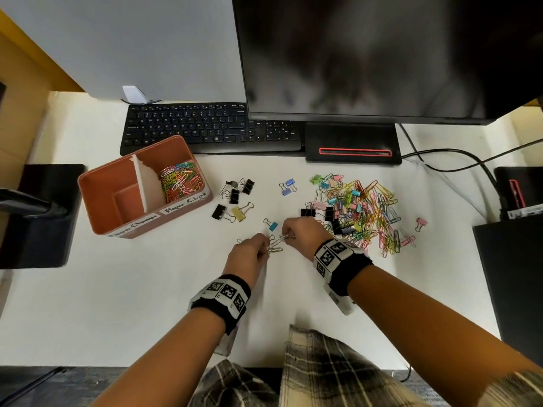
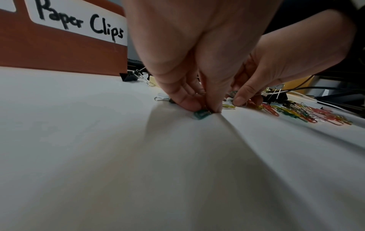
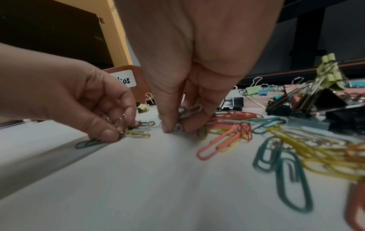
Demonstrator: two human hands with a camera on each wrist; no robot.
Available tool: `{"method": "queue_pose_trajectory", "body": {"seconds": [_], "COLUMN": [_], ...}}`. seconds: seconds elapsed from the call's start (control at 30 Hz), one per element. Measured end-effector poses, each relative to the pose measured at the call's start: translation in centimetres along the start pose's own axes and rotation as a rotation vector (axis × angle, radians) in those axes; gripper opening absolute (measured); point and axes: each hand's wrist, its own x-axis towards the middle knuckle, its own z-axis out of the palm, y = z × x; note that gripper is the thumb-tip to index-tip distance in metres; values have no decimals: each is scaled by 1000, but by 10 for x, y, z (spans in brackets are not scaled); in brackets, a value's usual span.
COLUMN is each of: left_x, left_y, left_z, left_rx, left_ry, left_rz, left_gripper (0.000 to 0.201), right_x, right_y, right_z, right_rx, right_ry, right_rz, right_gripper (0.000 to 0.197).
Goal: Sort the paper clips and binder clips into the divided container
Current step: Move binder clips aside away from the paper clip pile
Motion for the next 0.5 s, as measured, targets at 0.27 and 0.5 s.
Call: {"method": "queue_pose_trajectory", "body": {"seconds": [0.27,0.5], "left_x": [0,-7], "left_y": [-8,-21], "left_z": [1,-20], "left_rx": [-42,-200], "left_ry": [-15,89], "left_rz": [16,-59], "left_gripper": [15,9], "right_x": [-10,-10], "right_y": [1,-10], "right_z": [-2,17], "right_rx": [36,7], "right_ry": [-37,-96], "right_rz": [-94,-192], "right_gripper": [18,14]}}
